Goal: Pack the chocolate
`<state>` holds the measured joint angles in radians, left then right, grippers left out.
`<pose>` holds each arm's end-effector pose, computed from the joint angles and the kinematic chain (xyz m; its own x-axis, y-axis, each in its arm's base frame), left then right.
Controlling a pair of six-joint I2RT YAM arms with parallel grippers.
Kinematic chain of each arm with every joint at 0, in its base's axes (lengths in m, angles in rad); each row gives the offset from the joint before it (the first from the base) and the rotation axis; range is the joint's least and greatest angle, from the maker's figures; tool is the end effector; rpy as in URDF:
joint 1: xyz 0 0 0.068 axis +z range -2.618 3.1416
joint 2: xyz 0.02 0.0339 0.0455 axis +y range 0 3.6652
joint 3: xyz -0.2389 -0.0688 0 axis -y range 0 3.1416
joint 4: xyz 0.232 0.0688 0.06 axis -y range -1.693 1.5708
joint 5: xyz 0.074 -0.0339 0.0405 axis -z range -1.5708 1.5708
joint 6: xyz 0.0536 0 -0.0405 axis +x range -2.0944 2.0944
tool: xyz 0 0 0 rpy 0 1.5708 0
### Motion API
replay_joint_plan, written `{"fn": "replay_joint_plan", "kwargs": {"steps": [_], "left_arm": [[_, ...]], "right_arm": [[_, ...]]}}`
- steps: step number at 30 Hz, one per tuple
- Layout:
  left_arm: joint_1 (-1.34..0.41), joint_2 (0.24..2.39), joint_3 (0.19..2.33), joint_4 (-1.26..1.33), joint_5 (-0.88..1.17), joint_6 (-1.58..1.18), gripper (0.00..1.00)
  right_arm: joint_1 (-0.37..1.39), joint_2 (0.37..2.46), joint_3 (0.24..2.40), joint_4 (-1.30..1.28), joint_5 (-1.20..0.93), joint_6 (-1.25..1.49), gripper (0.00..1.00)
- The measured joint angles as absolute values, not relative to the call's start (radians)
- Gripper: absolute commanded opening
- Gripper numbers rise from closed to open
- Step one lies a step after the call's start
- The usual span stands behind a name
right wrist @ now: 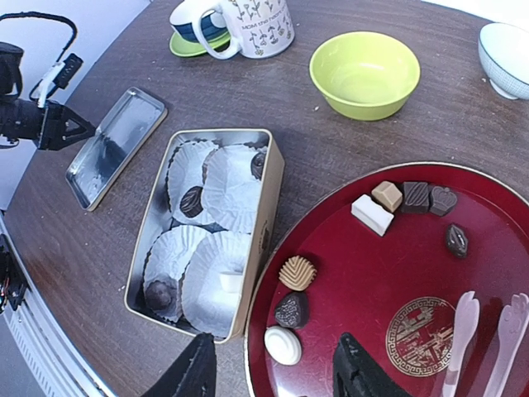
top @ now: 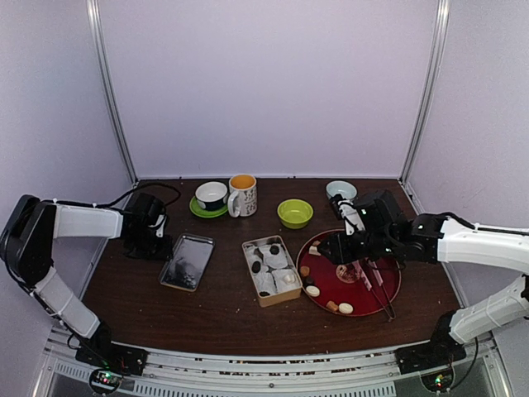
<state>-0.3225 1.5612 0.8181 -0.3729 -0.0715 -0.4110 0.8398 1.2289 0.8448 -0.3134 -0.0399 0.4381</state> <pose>0.2716 -0.0867 0.1251 -0.8955 -0.1209 -0.4283 -0.0779 0.9901 -0.1167 0.1822 0.2064 0.2253 -0.7126 -0.1597 -0.6832 -0.5102 0.7863 0.3483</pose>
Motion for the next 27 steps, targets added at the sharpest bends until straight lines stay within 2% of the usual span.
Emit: {"fn": "replay_joint_plan", "kwargs": {"steps": [3,8,15,21,27], "left_arm": [[-0.323,1.591,0.818,-0.376,-0.072,-0.411,0.30],[-0.323,1.621,0.820,-0.376,-0.075,-0.423,0.00],[-0.324,1.607,0.830,-0.382,-0.084,-0.422,0.00],[-0.324,1.438,0.830,-0.413,-0.034,-0.421,0.00],[-0.336,1.295,0.865,-0.437,0.141,-0.439,0.00]], "right_arm": [[0.840,1.229,0.845,-0.308,-0.052,0.437,0.48],[0.840,1.229,0.845,-0.298,-0.060,0.437,0.48],[0.840,1.229,0.844,-0.286,-0.073,0.441,0.48],[0.840,1.229,0.844,-0.237,-0.131,0.443,0.49],[0.898,1.201,0.844,-0.146,-0.187,0.362,0.59]]}}
